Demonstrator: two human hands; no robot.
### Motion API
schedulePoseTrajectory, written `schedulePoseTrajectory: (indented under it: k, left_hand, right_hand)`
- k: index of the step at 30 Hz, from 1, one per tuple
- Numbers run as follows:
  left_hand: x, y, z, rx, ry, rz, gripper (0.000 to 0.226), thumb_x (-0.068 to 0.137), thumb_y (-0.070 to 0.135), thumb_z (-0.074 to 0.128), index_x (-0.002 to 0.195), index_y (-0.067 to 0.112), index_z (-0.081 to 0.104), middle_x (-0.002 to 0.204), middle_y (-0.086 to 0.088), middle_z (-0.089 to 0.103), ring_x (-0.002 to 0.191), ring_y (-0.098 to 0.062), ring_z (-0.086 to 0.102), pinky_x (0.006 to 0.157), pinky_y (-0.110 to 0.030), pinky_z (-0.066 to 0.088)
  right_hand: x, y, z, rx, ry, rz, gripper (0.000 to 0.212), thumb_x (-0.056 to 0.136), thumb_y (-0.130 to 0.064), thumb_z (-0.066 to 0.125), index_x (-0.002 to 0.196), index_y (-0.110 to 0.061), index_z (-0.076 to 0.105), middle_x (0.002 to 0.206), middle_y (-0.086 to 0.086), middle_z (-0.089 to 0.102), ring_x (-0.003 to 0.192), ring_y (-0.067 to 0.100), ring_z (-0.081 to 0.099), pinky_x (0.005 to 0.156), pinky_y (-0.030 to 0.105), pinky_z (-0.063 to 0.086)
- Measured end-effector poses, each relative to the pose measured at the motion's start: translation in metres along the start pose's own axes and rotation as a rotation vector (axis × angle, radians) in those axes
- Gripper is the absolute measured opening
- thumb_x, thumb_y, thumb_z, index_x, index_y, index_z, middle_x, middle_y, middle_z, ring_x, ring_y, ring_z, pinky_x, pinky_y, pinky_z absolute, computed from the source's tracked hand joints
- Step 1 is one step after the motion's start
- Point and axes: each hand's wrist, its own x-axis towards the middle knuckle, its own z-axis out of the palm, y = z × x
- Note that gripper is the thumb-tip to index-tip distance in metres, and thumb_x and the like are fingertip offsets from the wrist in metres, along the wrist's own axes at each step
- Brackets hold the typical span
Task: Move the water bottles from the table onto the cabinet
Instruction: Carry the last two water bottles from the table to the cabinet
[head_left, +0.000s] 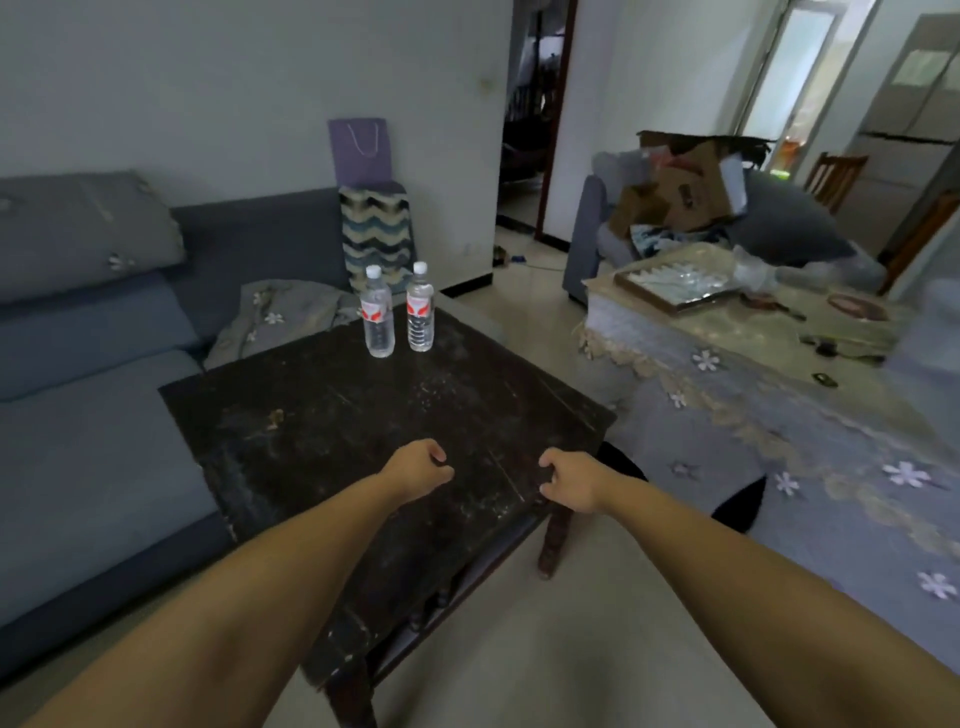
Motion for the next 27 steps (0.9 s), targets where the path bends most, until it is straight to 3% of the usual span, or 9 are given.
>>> schedulePoseTrajectory:
  k: [4,10,14,21,27]
  left_hand:
    - [0.048,0.020,-0.002,-0.032,0.054,-0.030,0.036,0.086,0.028,0.065,0.116,0.010,0.061,0.114,-0.010,0.066,0.106,-0.024,0.062,0.091,-0.030,0.046]
    - [0.115,0.012,-0.015,-0.069,0.068,-0.136,0.036,0.087,0.027,0.066,0.116,0.008,0.061,0.115,-0.012,0.066,0.107,-0.027,0.062,0.089,-0.028,0.046]
    - [0.168,-0.006,-0.029,-0.096,0.076,-0.201,0.036,0.086,0.025,0.066,0.117,0.006,0.060,0.102,-0.009,0.064,0.091,-0.021,0.060,0.081,-0.027,0.045]
    - [0.261,-0.017,-0.063,-0.119,0.138,-0.254,0.036,0.086,0.024,0.066,0.117,0.007,0.060,0.116,-0.012,0.066,0.108,-0.025,0.061,0.091,-0.027,0.044]
    - [0.306,-0.029,-0.072,-0.176,0.129,-0.318,0.036,0.086,0.025,0.067,0.117,0.007,0.060,0.116,-0.013,0.066,0.107,-0.026,0.062,0.092,-0.027,0.044]
  right_hand:
    - [0.065,0.010,-0.043,-0.002,0.003,-0.047,0.047,0.098,-0.025,0.052,0.140,-0.009,0.039,0.107,0.005,0.049,0.098,0.019,0.048,0.086,0.027,0.037]
    - [0.151,-0.005,-0.054,-0.009,-0.101,-0.131,0.049,0.098,-0.027,0.052,0.142,-0.011,0.037,0.130,0.013,0.056,0.115,0.027,0.057,0.091,0.028,0.042]
    - [0.213,-0.013,-0.051,-0.024,-0.146,-0.147,0.049,0.097,-0.029,0.053,0.141,-0.014,0.039,0.130,0.012,0.057,0.116,0.027,0.058,0.099,0.033,0.045]
    - [0.312,-0.026,-0.081,-0.019,-0.145,-0.122,0.047,0.096,-0.030,0.053,0.140,-0.015,0.041,0.133,0.011,0.056,0.119,0.028,0.057,0.101,0.034,0.046]
    - [0.371,-0.043,-0.082,-0.029,-0.163,-0.126,0.045,0.096,-0.031,0.053,0.136,-0.013,0.045,0.128,0.011,0.059,0.116,0.027,0.058,0.100,0.035,0.047]
